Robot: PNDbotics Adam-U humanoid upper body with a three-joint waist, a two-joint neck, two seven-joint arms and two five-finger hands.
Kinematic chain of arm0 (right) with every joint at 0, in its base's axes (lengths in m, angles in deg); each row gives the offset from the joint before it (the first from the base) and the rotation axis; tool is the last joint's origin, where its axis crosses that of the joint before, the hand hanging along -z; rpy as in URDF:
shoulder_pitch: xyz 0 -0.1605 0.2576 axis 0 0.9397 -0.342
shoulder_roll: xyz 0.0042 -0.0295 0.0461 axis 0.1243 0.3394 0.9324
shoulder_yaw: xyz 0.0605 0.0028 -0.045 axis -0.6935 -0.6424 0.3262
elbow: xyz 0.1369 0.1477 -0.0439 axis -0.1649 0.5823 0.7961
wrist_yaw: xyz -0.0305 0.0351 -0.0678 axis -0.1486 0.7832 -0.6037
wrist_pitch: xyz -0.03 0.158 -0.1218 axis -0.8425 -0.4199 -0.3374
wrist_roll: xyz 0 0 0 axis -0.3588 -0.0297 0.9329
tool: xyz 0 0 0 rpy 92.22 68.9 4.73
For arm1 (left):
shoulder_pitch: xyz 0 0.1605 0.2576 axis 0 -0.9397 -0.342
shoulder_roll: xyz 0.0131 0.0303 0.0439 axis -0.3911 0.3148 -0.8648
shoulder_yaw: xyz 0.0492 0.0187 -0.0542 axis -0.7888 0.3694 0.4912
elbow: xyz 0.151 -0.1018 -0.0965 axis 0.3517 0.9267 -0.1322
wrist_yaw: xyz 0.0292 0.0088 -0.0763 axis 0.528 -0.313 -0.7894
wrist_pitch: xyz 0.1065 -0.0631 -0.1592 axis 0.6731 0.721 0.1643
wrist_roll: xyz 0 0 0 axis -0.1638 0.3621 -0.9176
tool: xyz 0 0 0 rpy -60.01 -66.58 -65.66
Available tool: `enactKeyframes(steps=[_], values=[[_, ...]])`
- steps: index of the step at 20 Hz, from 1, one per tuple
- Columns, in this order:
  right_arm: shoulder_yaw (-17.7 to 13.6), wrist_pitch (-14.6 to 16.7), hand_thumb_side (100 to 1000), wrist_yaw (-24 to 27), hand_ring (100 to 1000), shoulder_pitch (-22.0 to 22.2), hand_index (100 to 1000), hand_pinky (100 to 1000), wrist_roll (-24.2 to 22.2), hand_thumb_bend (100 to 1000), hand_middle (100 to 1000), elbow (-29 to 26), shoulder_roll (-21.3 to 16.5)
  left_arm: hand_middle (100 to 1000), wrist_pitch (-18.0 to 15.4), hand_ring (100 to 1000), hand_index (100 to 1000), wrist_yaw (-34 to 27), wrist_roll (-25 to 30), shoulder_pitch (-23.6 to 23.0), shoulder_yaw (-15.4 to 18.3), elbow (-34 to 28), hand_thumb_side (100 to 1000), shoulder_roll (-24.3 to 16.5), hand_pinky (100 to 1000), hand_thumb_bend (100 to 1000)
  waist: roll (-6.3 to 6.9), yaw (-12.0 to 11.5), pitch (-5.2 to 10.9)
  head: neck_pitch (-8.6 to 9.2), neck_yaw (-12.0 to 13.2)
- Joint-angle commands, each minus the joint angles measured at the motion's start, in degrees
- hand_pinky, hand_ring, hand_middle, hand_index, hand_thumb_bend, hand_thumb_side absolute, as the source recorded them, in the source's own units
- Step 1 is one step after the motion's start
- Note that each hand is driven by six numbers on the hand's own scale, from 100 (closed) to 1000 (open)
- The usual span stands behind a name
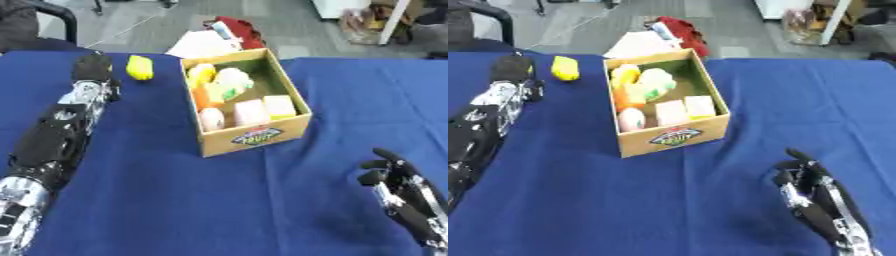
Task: Pick up objects on the table and place them in the box.
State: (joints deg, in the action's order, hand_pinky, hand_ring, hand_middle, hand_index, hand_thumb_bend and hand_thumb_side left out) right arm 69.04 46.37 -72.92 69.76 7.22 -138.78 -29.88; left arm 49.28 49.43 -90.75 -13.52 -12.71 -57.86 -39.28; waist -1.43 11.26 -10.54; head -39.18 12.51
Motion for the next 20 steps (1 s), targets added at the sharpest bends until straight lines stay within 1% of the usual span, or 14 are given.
enactKeyframes(steps=[1,2,3,4,5,6,9,13,16,17,18,19,20], values=[[-0.11,0.14,380,-0.12,626,-0.62,906,660,-0.14,100,666,-0.40,-0.44,469,0.38,471,676,-0.95,-2.70,1.07,0.21,-2.18,161,-1.76,629,281,-0.74,-0.10,0.51,0.65,0.01],[-0.12,0.14,380,-0.13,626,-0.60,906,660,-0.13,100,665,-0.38,-0.46,540,0.52,534,756,-1.64,-3.96,1.26,0.37,-2.74,152,-1.88,674,346,-0.76,-0.12,0.50,0.67,0.00],[-0.12,0.14,381,-0.15,626,-0.59,906,660,-0.13,100,665,-0.35,-0.49,619,0.67,607,829,-2.53,-5.31,1.45,0.53,-3.21,146,-1.97,717,380,-0.77,-0.13,0.49,0.66,0.00],[-0.11,0.14,382,-0.16,626,-0.57,906,660,-0.13,100,665,-0.32,-0.49,695,0.71,673,880,-3.52,-6.29,1.66,0.64,-3.43,160,-2.04,757,404,-0.77,-0.12,0.46,0.66,0.03],[-0.10,0.15,382,-0.17,626,-0.56,906,660,-0.13,100,665,-0.30,-0.50,731,0.61,706,898,-4.43,-6.74,1.88,0.64,-3.42,225,-2.12,771,408,-0.77,-0.10,0.43,0.66,0.06],[-0.08,0.16,384,-0.18,626,-0.55,906,660,-0.14,100,665,-0.28,-0.49,763,0.46,737,911,-5.28,-6.97,2.10,0.68,-3.41,314,-2.18,790,405,-0.79,-0.06,0.36,0.70,0.12],[0.00,0.19,386,-0.21,626,-0.63,906,660,-0.17,100,665,-0.26,-0.45,804,-0.26,770,931,-7.90,-5.98,2.46,0.76,-2.90,457,-2.14,806,383,-0.90,0.21,-0.02,0.91,0.25],[0.16,0.27,389,-0.20,626,-0.84,906,660,-0.22,100,665,-0.27,-0.30,822,-1.30,779,933,-11.62,-2.10,2.11,0.95,-1.31,499,-1.60,811,345,-1.20,1.11,-0.81,1.15,0.54],[0.30,0.31,392,-0.19,626,-0.96,906,660,-0.26,100,665,-0.22,-0.19,814,-1.90,766,926,-13.23,0.62,1.71,0.69,-0.23,468,-1.12,797,338,-1.42,1.78,-1.33,1.17,0.79],[0.31,0.31,392,-0.19,626,-1.00,906,660,-0.26,100,665,-0.21,-0.16,805,-1.90,756,921,-13.36,1.32,1.65,0.59,0.05,434,-0.94,789,332,-1.47,1.93,-1.47,1.15,0.88],[0.33,0.32,392,-0.18,626,-1.04,906,660,-0.26,100,666,-0.22,-0.12,761,-1.69,710,896,-13.24,1.67,1.60,0.50,0.21,266,-0.78,764,309,-1.50,2.03,-1.56,1.12,0.96],[0.34,0.33,392,-0.17,626,-1.07,906,660,-0.27,100,666,-0.23,-0.08,754,-1.31,703,892,-12.93,1.68,1.55,0.43,0.29,244,-0.61,761,307,-1.52,2.09,-1.61,1.09,1.04],[0.35,0.33,393,-0.17,626,-1.08,906,660,-0.29,100,666,-0.23,-0.04,657,-0.87,616,832,-12.52,1.36,1.54,0.38,0.24,195,-0.49,715,200,-1.52,2.12,-1.63,1.06,1.10]])
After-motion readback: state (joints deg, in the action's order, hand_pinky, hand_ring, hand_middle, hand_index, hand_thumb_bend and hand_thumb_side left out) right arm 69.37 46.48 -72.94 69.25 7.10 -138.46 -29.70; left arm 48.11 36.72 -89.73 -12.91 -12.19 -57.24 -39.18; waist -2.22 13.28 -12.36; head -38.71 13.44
